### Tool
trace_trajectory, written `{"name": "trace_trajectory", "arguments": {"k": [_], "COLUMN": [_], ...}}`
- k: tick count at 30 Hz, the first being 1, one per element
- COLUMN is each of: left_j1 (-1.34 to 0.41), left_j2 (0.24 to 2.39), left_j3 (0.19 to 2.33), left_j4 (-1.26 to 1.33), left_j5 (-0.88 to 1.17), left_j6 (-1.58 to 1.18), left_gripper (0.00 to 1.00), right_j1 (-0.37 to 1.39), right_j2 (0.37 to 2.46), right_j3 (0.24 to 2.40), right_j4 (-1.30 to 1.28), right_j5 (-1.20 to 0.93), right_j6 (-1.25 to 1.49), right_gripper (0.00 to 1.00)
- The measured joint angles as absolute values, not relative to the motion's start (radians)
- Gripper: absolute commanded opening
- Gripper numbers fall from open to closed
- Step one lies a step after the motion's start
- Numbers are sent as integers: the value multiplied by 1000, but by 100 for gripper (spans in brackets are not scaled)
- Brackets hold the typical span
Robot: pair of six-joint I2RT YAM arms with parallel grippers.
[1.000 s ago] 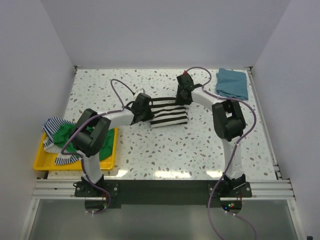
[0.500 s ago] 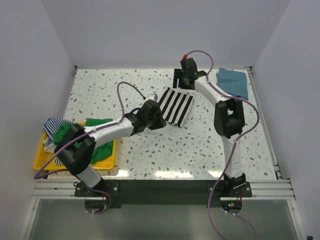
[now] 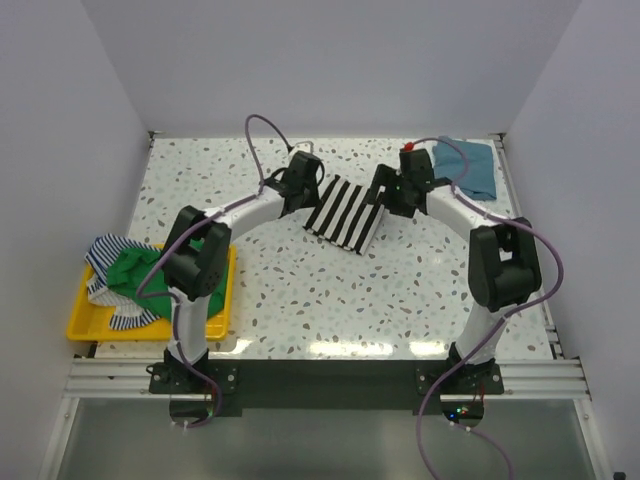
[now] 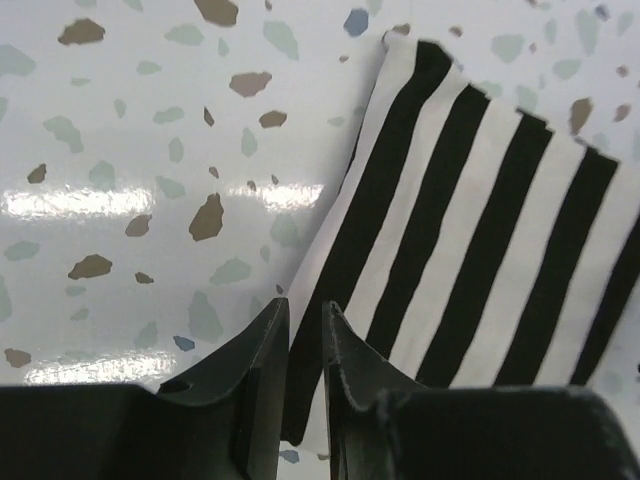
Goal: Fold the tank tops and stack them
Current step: Neatly place the folded tank top to the corner
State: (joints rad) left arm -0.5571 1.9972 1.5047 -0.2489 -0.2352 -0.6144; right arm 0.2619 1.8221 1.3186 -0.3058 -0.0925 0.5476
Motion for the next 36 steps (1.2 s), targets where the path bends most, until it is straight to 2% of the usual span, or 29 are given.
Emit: {"name": "trace_trajectory", "arguments": {"k": [10,22,25,26,28,29,32,36], "left_j1": [-571,-567,-567,-566,-565,-564,-564,-568], "left_j2": [2098,2083,2083,2083,2079,2075,2064,2026], "left_j3": [1479,1397,1394,1393,1386,1380,1377,1391], "left_j4": [-255,-170,-167,-165,-160,-158,-178,-287], "left_j5": [-256,-222,-193,-184,-162,-153,-138,-176], "left_j6": [-530,-594,-619,-628,-649,-659,-672,-664], "left_gripper": [22,21,21,21,21,22,25,28], "right_j1": [248,237,236,234,232,230,228,236], "right_j2": [1896,1980,1998,2003,2014,2024,2053,2069], "right_j3": [1144,1141,1146,1148,1155,1164,1214,1296], "right_j4": [-72,166,185,188,182,171,113,-1], "right_j5": [-217,-258,-258,-258,-251,-252,-243,-202], "right_j6": [692,793,793,791,783,777,743,664], "right_gripper": [88,72,60,50,38,21,0,0]}}
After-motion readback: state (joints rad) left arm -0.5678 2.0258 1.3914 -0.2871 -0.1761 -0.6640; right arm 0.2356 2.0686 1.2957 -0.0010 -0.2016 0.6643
